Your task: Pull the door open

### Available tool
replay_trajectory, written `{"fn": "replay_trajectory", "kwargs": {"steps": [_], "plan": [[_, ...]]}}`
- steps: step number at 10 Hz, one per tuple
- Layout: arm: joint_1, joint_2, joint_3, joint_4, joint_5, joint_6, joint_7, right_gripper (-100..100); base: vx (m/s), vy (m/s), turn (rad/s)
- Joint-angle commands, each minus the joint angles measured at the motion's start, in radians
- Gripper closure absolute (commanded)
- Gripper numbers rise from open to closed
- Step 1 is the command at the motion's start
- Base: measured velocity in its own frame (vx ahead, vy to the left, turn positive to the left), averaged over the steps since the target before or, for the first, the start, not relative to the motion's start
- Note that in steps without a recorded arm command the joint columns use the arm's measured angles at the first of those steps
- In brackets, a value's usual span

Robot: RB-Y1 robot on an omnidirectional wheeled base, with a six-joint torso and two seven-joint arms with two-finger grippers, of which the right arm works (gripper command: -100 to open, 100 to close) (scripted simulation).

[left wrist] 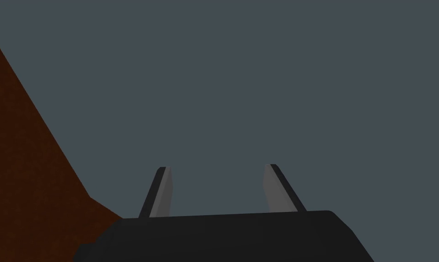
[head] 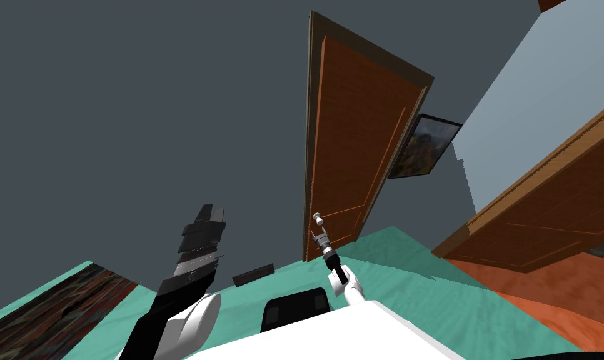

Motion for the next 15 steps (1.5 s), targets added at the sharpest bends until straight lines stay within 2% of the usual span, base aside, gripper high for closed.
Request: {"fn": "replay_trajectory", "kwargs": {"steps": [1, 3, 4, 5, 10, 11, 12, 13, 14, 15], "plan": [[-0.006, 0.030, -0.006, 0.000, -0.004, 0.011, 0.022, -100, 0.227, -0.150, -0.053], [-0.015, 0.054, -0.012, 0.007, -0.007, 0.017, 0.037, -100, 0.214, -0.150, -0.081], [0.000, 0.052, -0.004, -0.004, -0.003, 0.015, 0.030, -100, 0.098, -0.051, -0.003], [0.000, 0.052, -0.004, -0.004, -0.003, 0.015, 0.030, 100, -0.019, 0.007, 0.008], [0.000, 0.052, -0.004, -0.004, -0.003, 0.015, 0.030, 100, -0.019, 0.011, -0.001], [0.002, 0.025, -0.008, -0.001, -0.008, 0.010, 0.018, -100, -0.101, 0.049, 0.189], [0.003, 0.000, -0.013, 0.002, -0.013, 0.006, 0.006, -100, -0.207, 0.093, 0.171], [0.004, -0.013, -0.016, 0.003, -0.016, 0.003, -0.001, -100, -0.180, 0.112, 0.090], [0.006, -0.039, -0.023, 0.007, -0.022, -0.003, -0.017, -100, -0.141, 0.126, 0.107], [0.006, -0.039, -0.023, 0.007, -0.022, -0.003, -0.017, -100, -0.094, 0.082, 0.037]]}}
